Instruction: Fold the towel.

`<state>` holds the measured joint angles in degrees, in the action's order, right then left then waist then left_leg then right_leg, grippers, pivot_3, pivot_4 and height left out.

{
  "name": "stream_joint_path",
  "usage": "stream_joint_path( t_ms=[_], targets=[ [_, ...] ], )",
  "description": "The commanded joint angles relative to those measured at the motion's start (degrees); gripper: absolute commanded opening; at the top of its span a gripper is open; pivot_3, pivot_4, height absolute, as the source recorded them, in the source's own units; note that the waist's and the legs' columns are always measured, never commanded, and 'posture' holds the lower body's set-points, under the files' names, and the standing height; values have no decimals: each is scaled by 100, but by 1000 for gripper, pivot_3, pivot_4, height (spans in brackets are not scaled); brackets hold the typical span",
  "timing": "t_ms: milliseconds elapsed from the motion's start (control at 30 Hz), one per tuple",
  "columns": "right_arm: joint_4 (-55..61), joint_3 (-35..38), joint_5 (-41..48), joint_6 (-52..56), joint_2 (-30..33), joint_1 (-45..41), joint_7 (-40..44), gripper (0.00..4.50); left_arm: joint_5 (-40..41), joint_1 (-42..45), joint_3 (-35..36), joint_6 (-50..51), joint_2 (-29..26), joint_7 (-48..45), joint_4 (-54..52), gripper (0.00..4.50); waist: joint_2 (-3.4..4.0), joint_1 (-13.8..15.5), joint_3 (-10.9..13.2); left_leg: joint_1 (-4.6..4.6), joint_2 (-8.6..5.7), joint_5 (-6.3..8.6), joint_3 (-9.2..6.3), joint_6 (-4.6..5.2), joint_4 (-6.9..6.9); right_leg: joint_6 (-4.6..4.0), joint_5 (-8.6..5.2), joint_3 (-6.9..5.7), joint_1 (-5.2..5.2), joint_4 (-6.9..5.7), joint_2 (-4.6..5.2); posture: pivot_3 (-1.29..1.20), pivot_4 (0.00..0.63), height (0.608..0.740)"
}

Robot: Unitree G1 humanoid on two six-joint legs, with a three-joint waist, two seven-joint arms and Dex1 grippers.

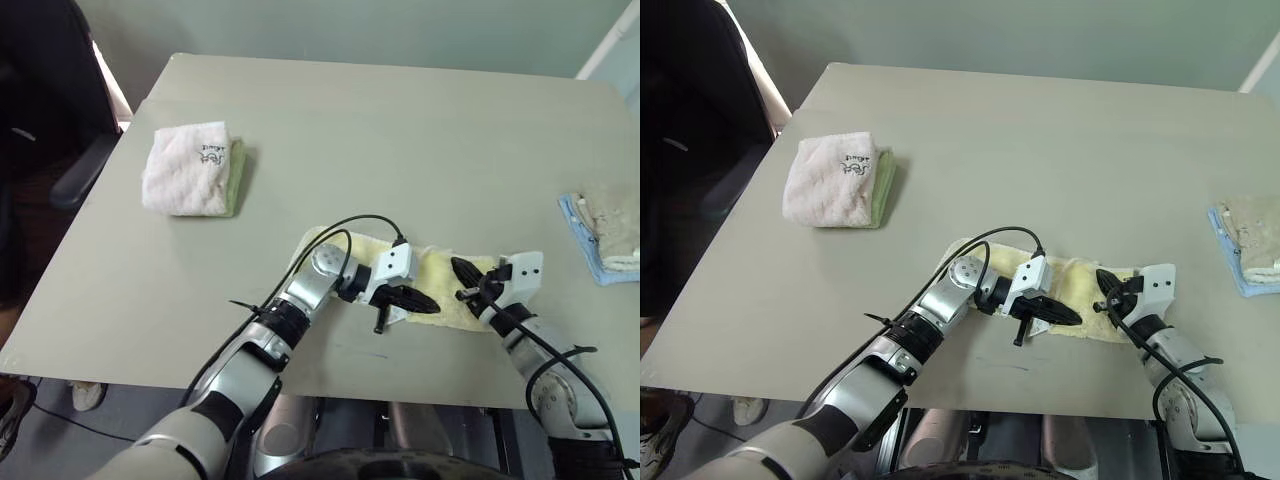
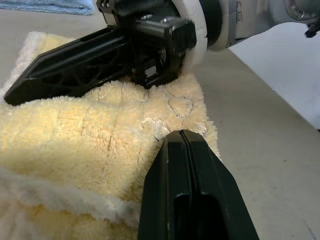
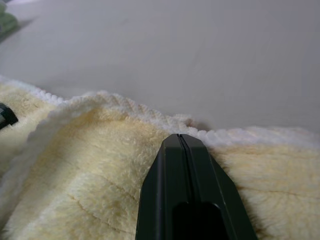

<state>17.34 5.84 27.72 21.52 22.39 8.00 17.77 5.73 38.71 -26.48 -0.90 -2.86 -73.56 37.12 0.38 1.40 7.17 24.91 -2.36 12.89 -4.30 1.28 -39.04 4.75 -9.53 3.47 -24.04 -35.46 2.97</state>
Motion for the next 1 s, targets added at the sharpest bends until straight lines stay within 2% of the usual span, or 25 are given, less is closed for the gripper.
stream_joint_path(
  t_ms=[33, 167, 367, 467, 533, 733, 833, 1000],
  targets=[
    [-275, -64, -209, -97, -110, -27, 103, 24, -143, -19, 15, -33, -4, -8, 274, 0, 6, -11, -5, -8, 2, 8, -3, -1, 5, 0, 0, 0, 12, 11, -2, 0, 150, 728],
    [-276, 67, -203, -100, -89, -13, 192, 854, 203, 51, 319, 337, 28, -122, 69, 0, 9, -24, -8, -23, 5, 25, -6, -3, 7, -5, 2, 0, 31, 34, -4, 0, 150, 728],
    [287, 428, 302, 174, 27, 62, 482, 2880, 1208, 18, 856, 2000, -266, -404, -1407, 0, 10, -31, -6, 29, 4, 23, -4, -5, 7, -11, 16, -4, -19, 42, -5, 0, 150, 728],
    [754, 513, 486, 414, 232, 117, 606, 3955, 1692, 2, 1231, 2833, -641, -241, -2369, 607, 12, -24, -6, 47, 5, 18, -2, -10, 8, -16, 11, -6, -36, 47, -6, 0, 150, 728],
    [1034, 583, 660, 585, 331, 101, 629, 4500, 1894, -43, 1442, 3301, -893, -3, -2859, 1292, 11, -20, -6, 67, 5, -5, 7, -50, 6, -32, 16, -6, -53, 48, -3, 0, 150, 728],
    [1634, 657, 971, 997, 667, -75, 675, 4500, 2562, -322, 2171, 4914, -1510, 1024, -3982, 3539, 9, -22, -4, 65, 6, -16, 17, -11, 8, -51, -6, -4, -58, 47, 1, 0, 150, 728],
    [1890, 685, 1272, 1213, 814, -232, 744, 4500, 2676, -485, 2565, 5387, -1719, 1641, -4144, 4458, 9, -16, -4, 61, 7, -21, 17, -2, 12, -48, -9, -6, -59, 45, 0, 0, 150, 728],
    [2369, 792, 1877, 1553, 1345, -211, 1194, 4500, 3032, -715, 3240, 6167, -2194, 2261, -4282, 4458, 5, -10, -2, 56, 8, -21, 16, -7, 21, -62, -19, -5, -58, 44, -4, 0, 150, 728]
  ],
)
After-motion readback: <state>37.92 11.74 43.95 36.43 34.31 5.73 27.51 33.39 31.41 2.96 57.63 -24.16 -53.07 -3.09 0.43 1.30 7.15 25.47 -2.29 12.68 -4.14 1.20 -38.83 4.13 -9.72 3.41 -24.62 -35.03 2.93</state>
